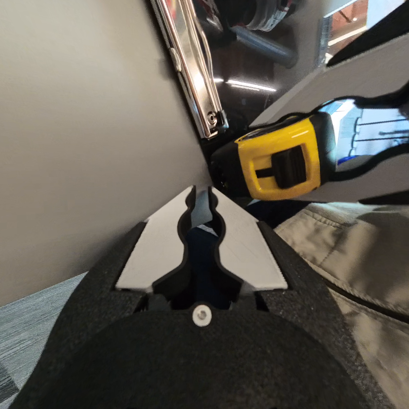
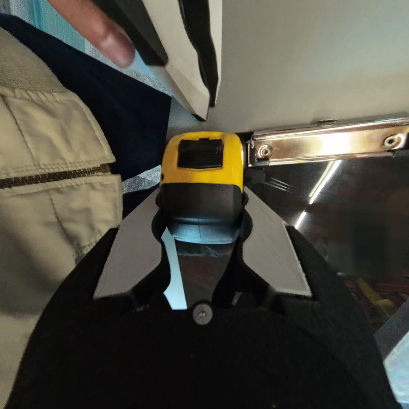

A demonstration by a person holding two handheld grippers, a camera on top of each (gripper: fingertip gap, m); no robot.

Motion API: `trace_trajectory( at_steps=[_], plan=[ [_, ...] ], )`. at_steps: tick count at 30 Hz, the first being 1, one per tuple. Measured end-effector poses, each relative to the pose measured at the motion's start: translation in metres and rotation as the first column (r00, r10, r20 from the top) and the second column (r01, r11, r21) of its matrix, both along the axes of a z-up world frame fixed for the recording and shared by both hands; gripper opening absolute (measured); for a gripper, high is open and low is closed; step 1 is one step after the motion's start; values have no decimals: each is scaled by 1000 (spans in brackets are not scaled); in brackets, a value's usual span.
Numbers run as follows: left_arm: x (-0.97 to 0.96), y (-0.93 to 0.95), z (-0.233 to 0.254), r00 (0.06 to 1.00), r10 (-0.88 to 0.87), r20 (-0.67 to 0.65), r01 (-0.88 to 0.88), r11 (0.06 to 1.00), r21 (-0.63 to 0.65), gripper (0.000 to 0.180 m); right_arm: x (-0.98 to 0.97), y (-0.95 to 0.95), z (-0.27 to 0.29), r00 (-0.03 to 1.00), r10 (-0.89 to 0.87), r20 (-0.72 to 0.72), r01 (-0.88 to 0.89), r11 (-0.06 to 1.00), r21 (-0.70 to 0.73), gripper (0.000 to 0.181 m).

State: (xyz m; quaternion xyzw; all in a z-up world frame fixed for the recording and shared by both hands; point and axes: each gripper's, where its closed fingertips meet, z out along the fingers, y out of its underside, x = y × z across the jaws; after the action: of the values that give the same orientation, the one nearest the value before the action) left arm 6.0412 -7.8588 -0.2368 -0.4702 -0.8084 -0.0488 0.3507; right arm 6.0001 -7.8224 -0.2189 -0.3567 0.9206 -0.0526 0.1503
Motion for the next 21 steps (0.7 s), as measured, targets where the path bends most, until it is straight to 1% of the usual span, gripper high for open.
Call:
trace_trajectory(
  at_steps=[2, 6, 10, 13, 16, 18, 21],
  plan=[
    [2, -1, 2, 999, -40, -14, 40, 999, -7, 18, -2, 1, 0, 1000, -8, 13, 8, 1000, 1, 66],
    [3, 1, 4, 991, -135, -21, 134, 990, -45, 25, -5, 1, 3, 999, -14, 29, 14, 1000, -4, 66],
    [-6, 10, 15, 976, -202, -82, 198, 979, -53, 27, 2, -4, 17, 990, -40, 135, 42, 999, -8, 65],
    [-8, 14, 21, 969, -233, -84, 228, 972, -62, 30, 1, -9, 25, 974, -110, 196, 110, 994, 12, 65],
    [-2, 17, 26, 967, -238, -91, 235, 971, -44, 33, -10, -12, 31, 954, -189, 234, 192, 981, 8, 65],
    [0, 18, 24, 967, -241, -85, 238, 970, -44, 32, -25, -10, 34, 947, -217, 236, 227, 974, -17, 65],
    [-11, 27, 19, 959, -272, -78, 269, 962, -49, 33, -60, 3, 26, 947, -264, 184, 274, 961, -36, 65]
  ],
)
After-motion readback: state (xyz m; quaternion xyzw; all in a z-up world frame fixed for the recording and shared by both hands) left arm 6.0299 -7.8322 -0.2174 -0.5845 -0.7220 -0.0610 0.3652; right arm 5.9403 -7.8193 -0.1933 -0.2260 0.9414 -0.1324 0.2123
